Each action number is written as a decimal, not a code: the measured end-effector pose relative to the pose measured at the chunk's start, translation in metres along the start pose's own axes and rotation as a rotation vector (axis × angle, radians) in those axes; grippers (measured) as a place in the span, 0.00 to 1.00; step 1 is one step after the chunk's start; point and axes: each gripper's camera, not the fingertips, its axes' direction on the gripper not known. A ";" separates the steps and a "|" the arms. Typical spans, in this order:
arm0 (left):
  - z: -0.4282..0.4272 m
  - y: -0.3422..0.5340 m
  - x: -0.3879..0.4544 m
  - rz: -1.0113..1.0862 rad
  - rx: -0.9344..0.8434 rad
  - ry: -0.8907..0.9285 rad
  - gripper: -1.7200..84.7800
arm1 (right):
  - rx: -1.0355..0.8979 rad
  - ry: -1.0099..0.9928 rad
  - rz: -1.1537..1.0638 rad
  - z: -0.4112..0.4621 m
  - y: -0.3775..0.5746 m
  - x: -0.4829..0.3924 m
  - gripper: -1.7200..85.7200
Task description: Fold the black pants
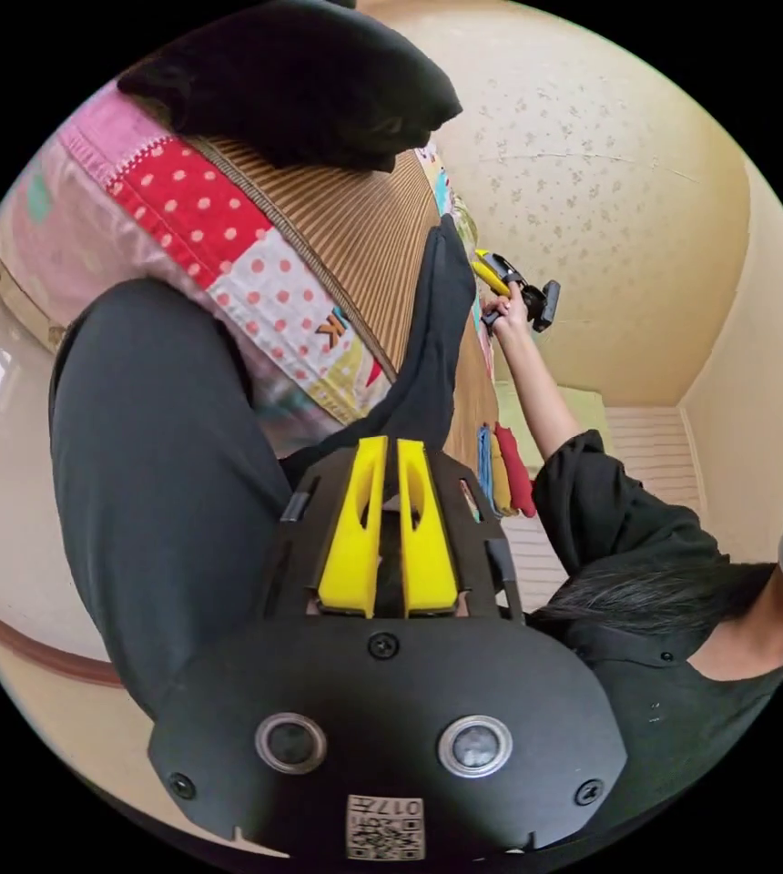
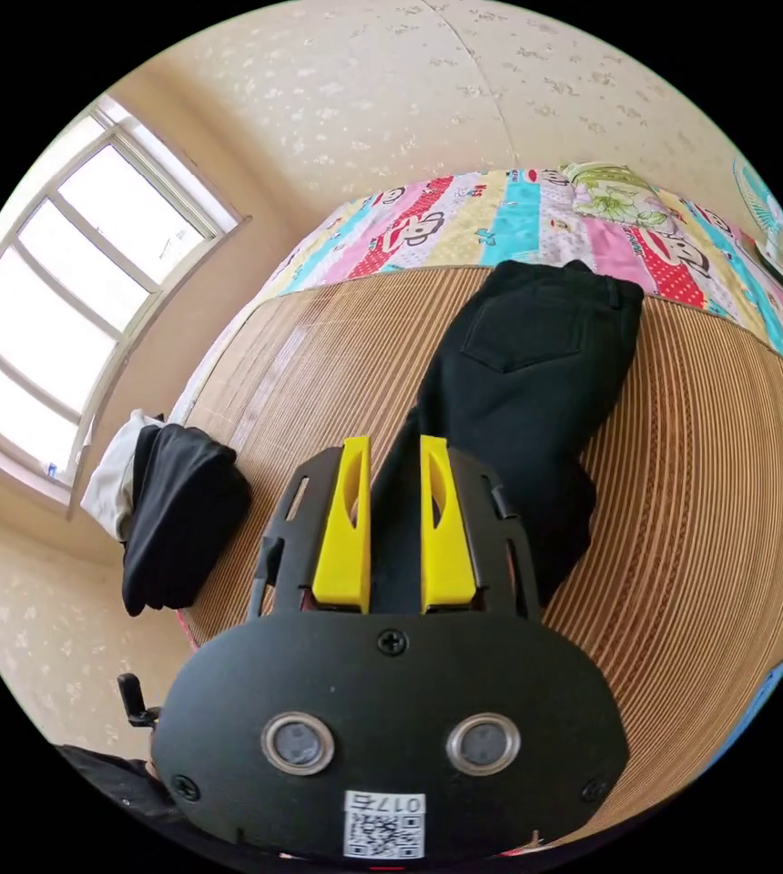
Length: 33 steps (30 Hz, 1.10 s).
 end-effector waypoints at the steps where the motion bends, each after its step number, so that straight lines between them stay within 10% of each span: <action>1: 0.002 -0.005 0.006 0.033 0.006 -0.025 0.09 | -0.010 0.010 0.006 -0.006 0.026 0.006 0.13; 12: 0.157 -0.053 0.067 0.342 -0.215 -0.258 0.15 | -0.038 -0.252 0.106 -0.050 0.304 0.040 0.16; 20: 0.193 0.020 0.072 0.326 -0.459 -0.068 0.09 | -0.186 -0.680 0.064 -0.106 0.385 0.063 0.09; 25: 0.156 0.031 0.075 0.319 -0.184 -0.020 0.14 | -0.175 -0.571 0.086 -0.132 0.405 0.091 0.15; 33: 0.226 0.002 0.100 0.425 -0.268 -0.127 0.17 | -0.098 -0.745 0.153 -0.123 0.404 0.118 0.15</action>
